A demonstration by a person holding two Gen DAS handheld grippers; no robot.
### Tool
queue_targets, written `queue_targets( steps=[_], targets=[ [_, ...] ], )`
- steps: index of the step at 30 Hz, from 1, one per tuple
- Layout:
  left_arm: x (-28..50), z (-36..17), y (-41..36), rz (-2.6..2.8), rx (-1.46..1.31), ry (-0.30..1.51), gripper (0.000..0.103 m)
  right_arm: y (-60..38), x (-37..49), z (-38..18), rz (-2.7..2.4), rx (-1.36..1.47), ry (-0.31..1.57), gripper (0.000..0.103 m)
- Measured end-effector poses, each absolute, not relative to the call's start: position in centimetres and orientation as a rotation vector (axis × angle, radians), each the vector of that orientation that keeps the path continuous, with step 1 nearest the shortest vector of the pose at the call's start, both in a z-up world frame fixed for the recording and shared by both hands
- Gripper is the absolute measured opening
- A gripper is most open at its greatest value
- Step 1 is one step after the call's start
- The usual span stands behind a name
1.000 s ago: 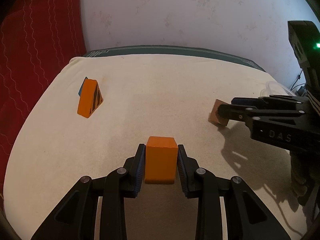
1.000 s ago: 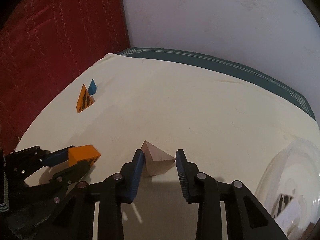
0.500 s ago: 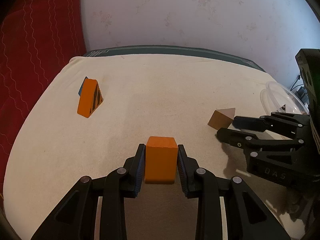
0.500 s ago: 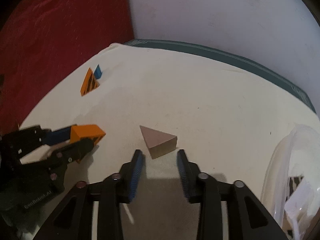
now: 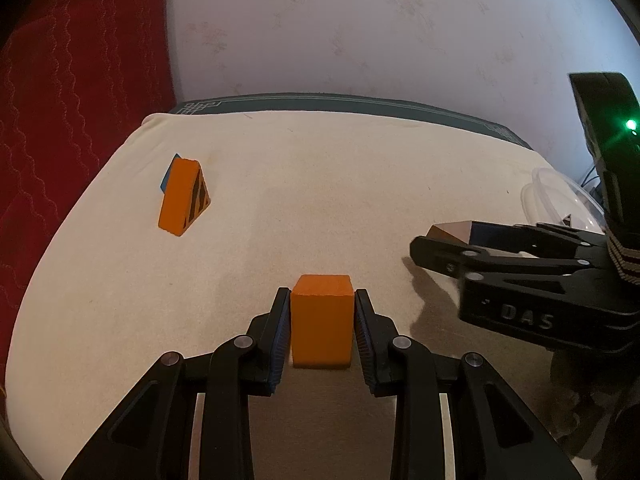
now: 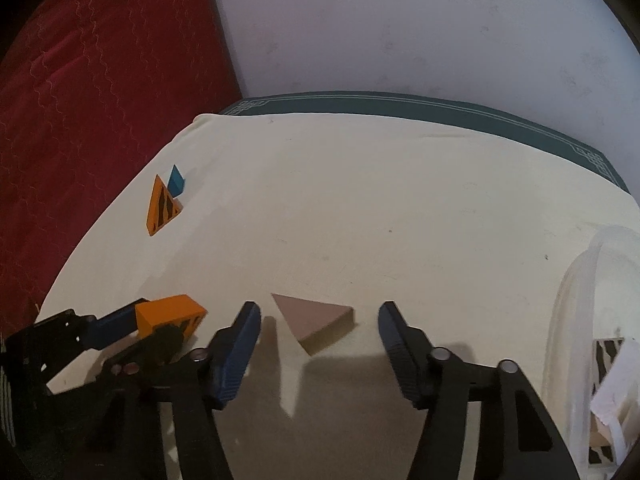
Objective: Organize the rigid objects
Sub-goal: 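Carry the pale brown wedge with the right gripper into the bowl and release it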
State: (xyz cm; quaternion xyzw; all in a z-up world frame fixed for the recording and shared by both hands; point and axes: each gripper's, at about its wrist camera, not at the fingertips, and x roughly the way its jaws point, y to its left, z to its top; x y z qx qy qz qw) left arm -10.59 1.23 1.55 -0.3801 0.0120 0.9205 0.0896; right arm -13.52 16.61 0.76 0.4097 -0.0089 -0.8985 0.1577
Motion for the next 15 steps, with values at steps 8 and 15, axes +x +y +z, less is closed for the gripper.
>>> queue_targets(
  steps=[8,15],
  targets=[
    [-10.8,1.6,1.1,2.741,-1.133,0.025,0.032,16.4,-13.5,0.7,-2.609,1.191,-0.067,0.041],
    [-10.5,1.7,1.2,2.754,-1.132,0.029,0.032,17.2,-12.1,1.5,-2.666,1.150,-0.113,0.039]
  ],
)
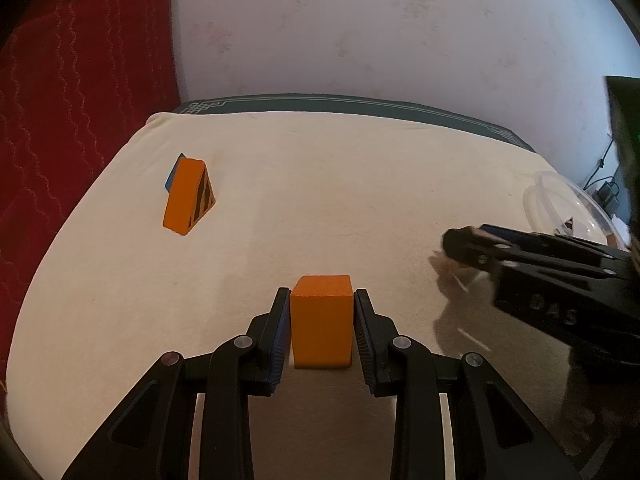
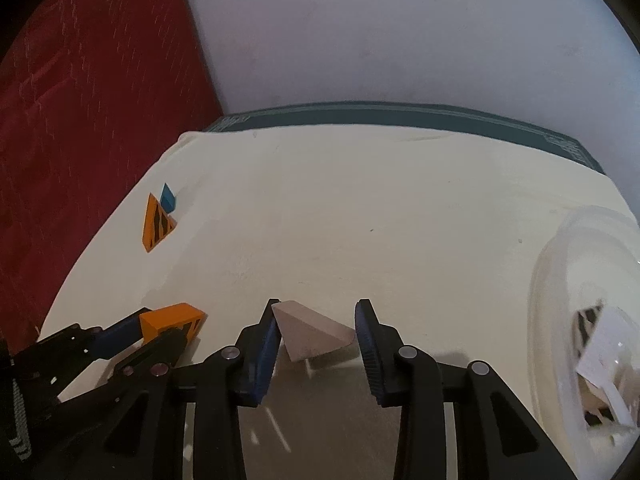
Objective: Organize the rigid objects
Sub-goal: 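Carry the pale brown wedge with the right gripper into the bowl and release it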
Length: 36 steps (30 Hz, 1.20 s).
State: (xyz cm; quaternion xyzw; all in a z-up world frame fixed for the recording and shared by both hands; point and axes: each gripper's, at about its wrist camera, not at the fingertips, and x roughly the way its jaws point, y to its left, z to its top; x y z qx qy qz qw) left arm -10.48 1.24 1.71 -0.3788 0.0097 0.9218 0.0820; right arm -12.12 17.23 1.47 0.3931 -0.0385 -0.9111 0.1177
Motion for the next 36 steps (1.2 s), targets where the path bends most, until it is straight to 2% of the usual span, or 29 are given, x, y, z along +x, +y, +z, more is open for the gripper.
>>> queue_targets(
  steps=[15,36],
  targets=[
    [-10.3,1.7,1.2,2.764,-1.133,0.047,0.032,22.3,-7.3,5.0,-2.866,1.029,-0.256,0.039],
    [-9.5,2.1,1.5,2.757,-1.107,0.052,0.031,30.1,-3.5,5.5,-3.099,1.041,-0.415,0.039]
  ],
)
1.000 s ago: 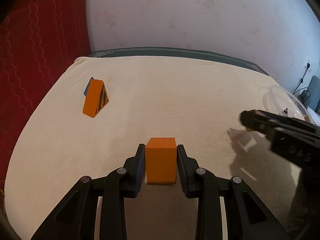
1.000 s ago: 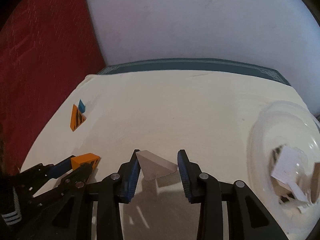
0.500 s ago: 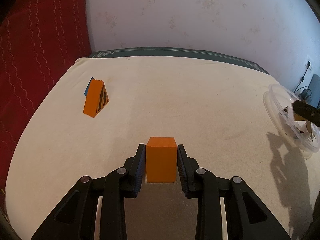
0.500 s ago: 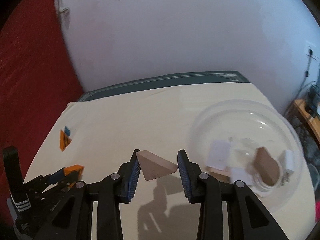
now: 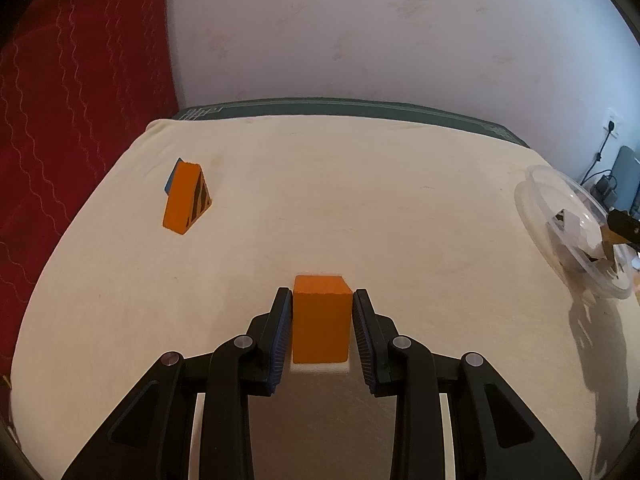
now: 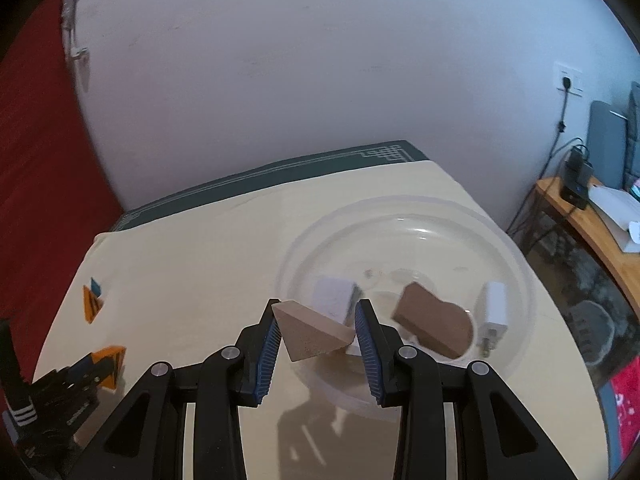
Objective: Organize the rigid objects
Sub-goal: 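Carry the pale brown wedge with the right gripper into the bowl and release it, then lower the orange block onto the sheet and open the left gripper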
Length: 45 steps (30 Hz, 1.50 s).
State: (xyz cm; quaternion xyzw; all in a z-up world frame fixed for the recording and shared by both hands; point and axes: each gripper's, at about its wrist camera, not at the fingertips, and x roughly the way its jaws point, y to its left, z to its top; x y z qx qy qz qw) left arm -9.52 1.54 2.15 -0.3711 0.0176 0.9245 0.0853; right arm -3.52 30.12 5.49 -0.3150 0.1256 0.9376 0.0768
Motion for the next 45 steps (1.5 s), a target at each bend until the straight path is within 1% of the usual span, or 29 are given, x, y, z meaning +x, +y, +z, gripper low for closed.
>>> queue_targets(
  steps=[6,7,9,10,31,36,45],
  targets=[
    [-9.3,2.4,1.6,2.758,-1.082,0.066,0.031,31.3,-3.6,5.3,2.759,-0.905,0.395,0.040],
    [-9.3,2.4,1.6,2.758,-1.081,0.065,0.031,31.6,-3.6,5.3,2.748,-0.898,0.405,0.042],
    [-9.2,2.4,1.6,2.760,-1.081,0.063,0.031,32.1,-3.3,5.2,2.731,-0.883,0.431,0.057],
    [-9.3,2.4,1.6,2.761,-1.080,0.061,0.031,32.3,-3.0,5.2,2.722,-0.862,0.450,0.067],
    [-8.1,3.2,2.0,2.795,-1.049,0.086,0.031,32.4,1.8,4.0,2.628,-0.768,0.416,0.067],
    [-7.8,3.7,1.5,2.797,-1.041,0.068,0.031,32.5,2.5,3.8,2.604,-0.747,0.410,0.068],
    [-7.4,4.4,1.1,2.737,-1.086,-0.029,0.031,33.2,2.6,2.6,2.592,-0.778,0.456,0.068]
  ],
)
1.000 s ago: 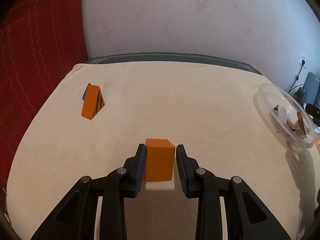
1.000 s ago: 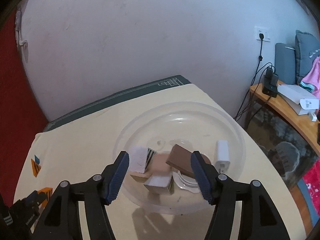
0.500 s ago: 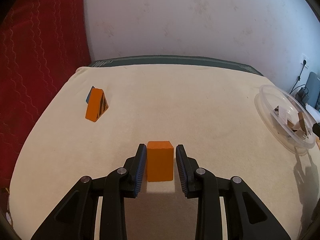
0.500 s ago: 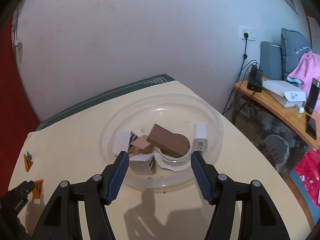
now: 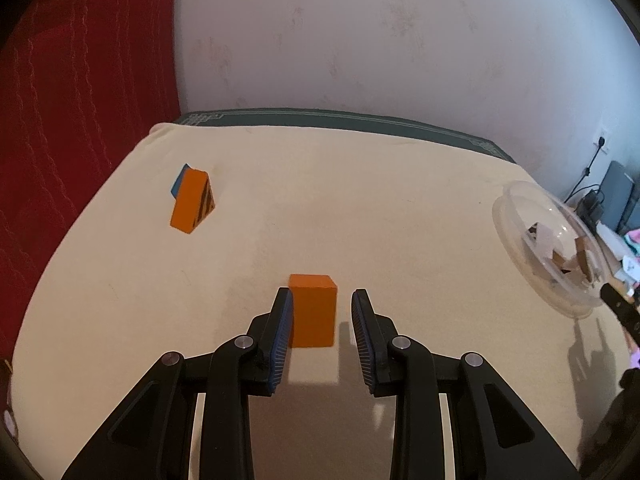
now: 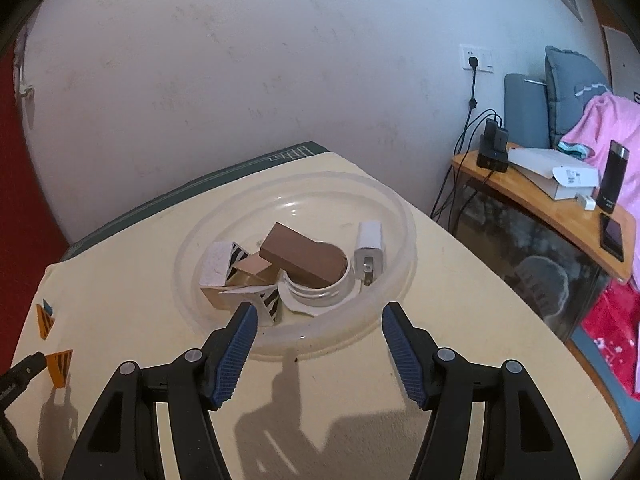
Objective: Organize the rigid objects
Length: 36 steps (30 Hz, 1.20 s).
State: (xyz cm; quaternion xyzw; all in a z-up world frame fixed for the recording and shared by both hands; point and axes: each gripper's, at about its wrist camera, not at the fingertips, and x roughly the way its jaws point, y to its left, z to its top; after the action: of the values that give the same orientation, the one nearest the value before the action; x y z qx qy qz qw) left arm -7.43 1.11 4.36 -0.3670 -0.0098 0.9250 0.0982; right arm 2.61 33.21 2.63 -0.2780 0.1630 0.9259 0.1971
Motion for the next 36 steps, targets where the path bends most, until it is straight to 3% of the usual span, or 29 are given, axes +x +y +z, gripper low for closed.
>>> queue_targets(
  steps=[16,18,23,36],
  targets=[
    [-7.7,4.9,2.7,2.764,-1.103,0.041,0.033,34.6,3.5,2.0,2.582,-0.767,0.591,0.071],
    [-8.3,4.1,2.4,2.760,-1.150,0.025,0.035,34.8,3.6,1.9,2.583,-0.760,0.603,0.079],
    [-9.2,2.9,3.1,2.770,-1.155,0.093,0.048,34.8,3.7,2.0,2.584,-0.749,0.613,0.080],
    [-9.5,2.8,2.6,2.790,-1.173,0.089,0.048,34.5,3.7,1.8,2.584,-0.764,0.630,0.080]
  ],
)
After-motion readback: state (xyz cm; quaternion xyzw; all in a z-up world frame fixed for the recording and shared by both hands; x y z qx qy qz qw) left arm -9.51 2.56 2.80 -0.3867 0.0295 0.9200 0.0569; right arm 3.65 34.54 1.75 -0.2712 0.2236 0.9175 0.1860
